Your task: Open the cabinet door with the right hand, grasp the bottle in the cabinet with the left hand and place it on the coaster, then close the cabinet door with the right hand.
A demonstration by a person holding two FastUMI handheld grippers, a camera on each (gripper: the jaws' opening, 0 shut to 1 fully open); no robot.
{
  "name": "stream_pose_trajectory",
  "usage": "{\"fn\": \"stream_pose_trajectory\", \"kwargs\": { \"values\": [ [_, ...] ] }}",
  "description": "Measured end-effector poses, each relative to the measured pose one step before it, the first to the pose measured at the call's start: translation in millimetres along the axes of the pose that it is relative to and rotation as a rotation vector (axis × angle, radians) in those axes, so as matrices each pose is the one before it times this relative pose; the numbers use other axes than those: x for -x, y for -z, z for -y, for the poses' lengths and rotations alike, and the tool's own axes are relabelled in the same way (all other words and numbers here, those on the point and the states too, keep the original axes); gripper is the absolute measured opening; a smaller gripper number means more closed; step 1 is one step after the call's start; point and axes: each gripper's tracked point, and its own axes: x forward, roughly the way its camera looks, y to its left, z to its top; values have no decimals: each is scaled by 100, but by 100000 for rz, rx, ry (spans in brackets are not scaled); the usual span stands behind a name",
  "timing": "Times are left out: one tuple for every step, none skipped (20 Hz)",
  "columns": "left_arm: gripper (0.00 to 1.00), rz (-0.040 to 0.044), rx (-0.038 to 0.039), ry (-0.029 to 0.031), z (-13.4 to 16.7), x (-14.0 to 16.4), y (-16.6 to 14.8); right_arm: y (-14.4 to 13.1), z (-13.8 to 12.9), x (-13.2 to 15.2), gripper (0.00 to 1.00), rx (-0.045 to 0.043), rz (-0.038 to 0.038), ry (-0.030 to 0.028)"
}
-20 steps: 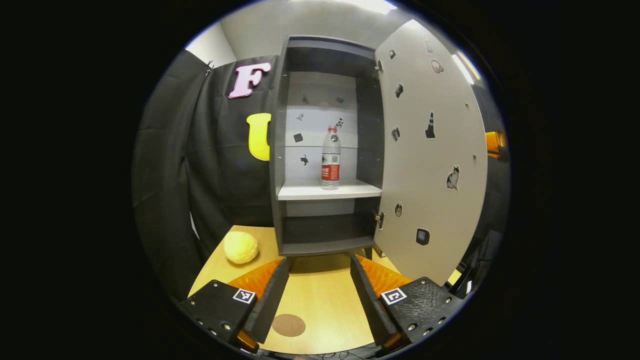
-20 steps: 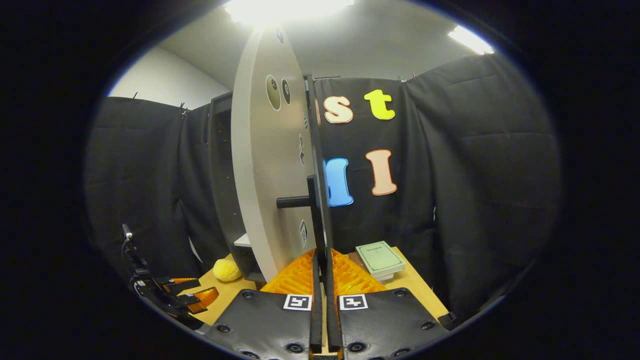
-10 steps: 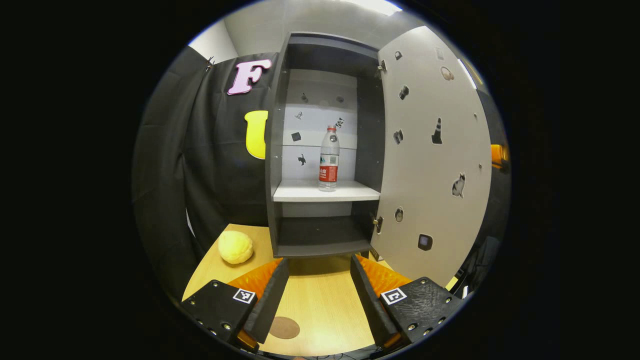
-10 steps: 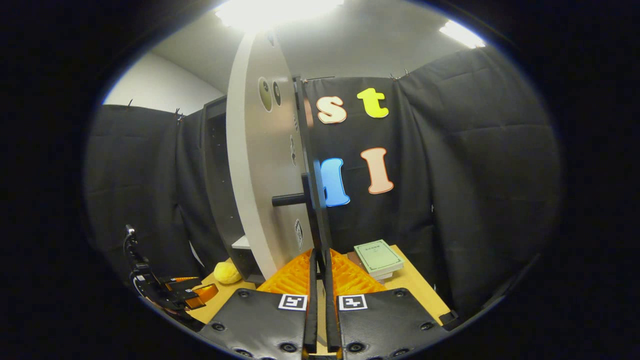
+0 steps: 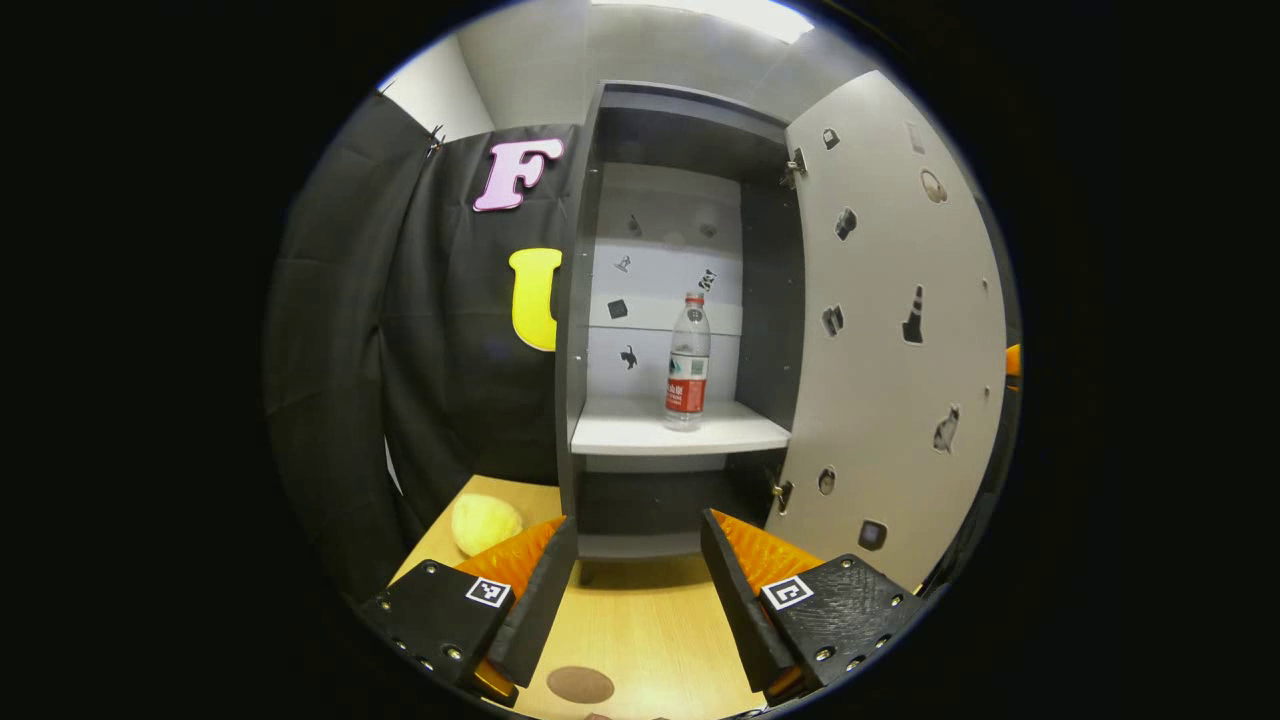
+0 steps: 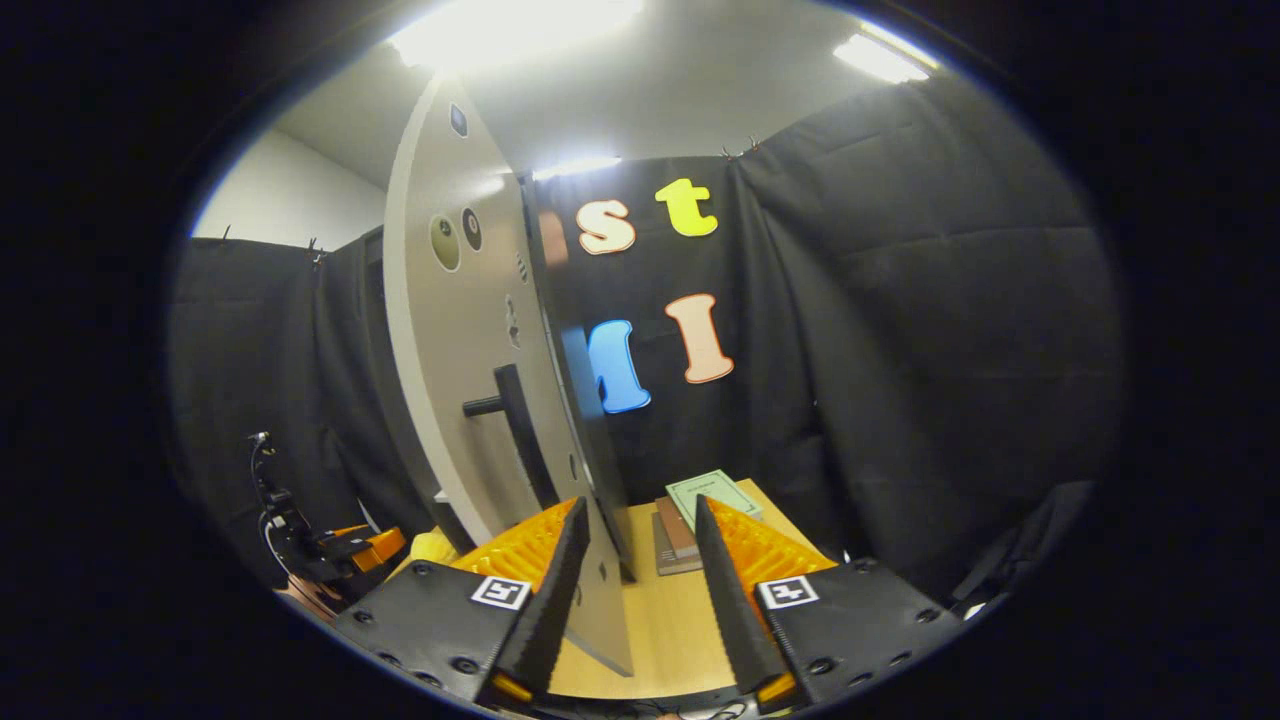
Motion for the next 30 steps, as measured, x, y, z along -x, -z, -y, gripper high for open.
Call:
{"fn": "stream_pose_trajectory", "kwargs": {
  "values": [
    [73, 633, -997, -1055, 67, -901, -628, -316, 1453, -645, 79, 875, 304, 4090],
    [70, 1241, -1033, -1047, 134, -906, -772, -474, 988, -739, 84, 231, 1449, 2610],
    [70, 1434, -1072, -747, 172, -857, -907, -565, 718, -704, 83, -297, 1818, 1135],
    [73, 1553, -823, -687, 264, -994, -793, -515, 293, -1062, 90, 50, 1407, 737],
    [72, 1146, -46, 211, 245, -896, -850, -262, 430, -817, 83, 727, 1147, 553],
    [72, 1513, 1345, 1988, 728, -944, -832, -35, 430, -866, 90, 1016, 517, 162],
    [72, 956, 1693, 2063, 816, -932, -735, -158, 247, -998, 90, 1125, 158, -345],
    [72, 337, 976, -681, -42, -777, -372, 105, 175, -891, 90, 1043, -257, -106],
    [70, -116, -290, -2552, -358, -963, -408, 186, 144, -842, 90, 1141, -670, -339],
    [70, -509, -896, -1872, -340, -822, -283, 388, -9, -866, 90, 1060, -848, -433],
    [70, -120, -571, 580, 325, -785, -363, 191, -56, -604, 90, 907, -662, -737],
    [72, 249, 157, 721, 536, -872, -321, 71, -127, -931, 91, 421, -302, -960],
    [72, -203, 430, 621, 269, -897, -349, -23, -49, -588, 91, -50, -296, -820],
    [72, -231, 424, 1020, 122, -899, -192, 228, -8, -477, 91, -406, -693, -385],
    [72, -123, 198, 1141, 247, -1116, -360, 167, 232, -376, 91, -617, -514, 67],
    [72, 64, -5, 826, 236, -1254, -385, -36, 121, -552, 84, -471, -145, 170],
    [72, -288, 223, 200, -25, -1249, -332, -61, 371, -231, 91, -210, 127, 502],
    [72, -489, 619, 354, 36, -1158, -182, 33, 395, -246, 91, 154, 63, 875],
    [72, -649, 1036, 504, 120, -1238, -145, 5, 503, -120, 91, 295, 215, 1189],
    [72, -253, 1067, 978, 178, -1134, -101, 138, 468, -283, 91, 143, -108, 1419],
    [72, 97, 702, 960, 145, -1107, -158, 162, 512, -113, 84, -268, -501, 1426],
    [72, -4, 80, 1095, 174, -981, -40, 135, 459, -246, 90, -546, -646, 1206],
    [72, -50, -330, 836, 151, -861, -96, 125, 372, -104, 90, -539, -408, 1211],
    [72, -141, -529, 1034, 331, -926, -24, 268, 600, -102, 84, -448, -319, 1284],
    [72, -216, -369, 1060, 384, -767, 25, 182, 535, -68, 84, -385, -409, 1385],
    [72, 80, -141, 971, 289, -750, -47, 170, 423, -217, 83, -478, -575, 1331],
    [72, 210, -433, 650, 265, -823, -43, 159, 375, -145, 83, -684, -614, 1187],
    [72, -41, -611, 61, 69, -673, 65, 299, 331, -98, 83, -813, -623, 927],
    [72, -190, -240, -204, -84, -681, 55, -2, 211, -120, 84, -753, -483, 605],
    [72, -697, 807, 415, 139, -506, 199, 38, 207, -272, 84, -533, -418, 597]
  ]
}}
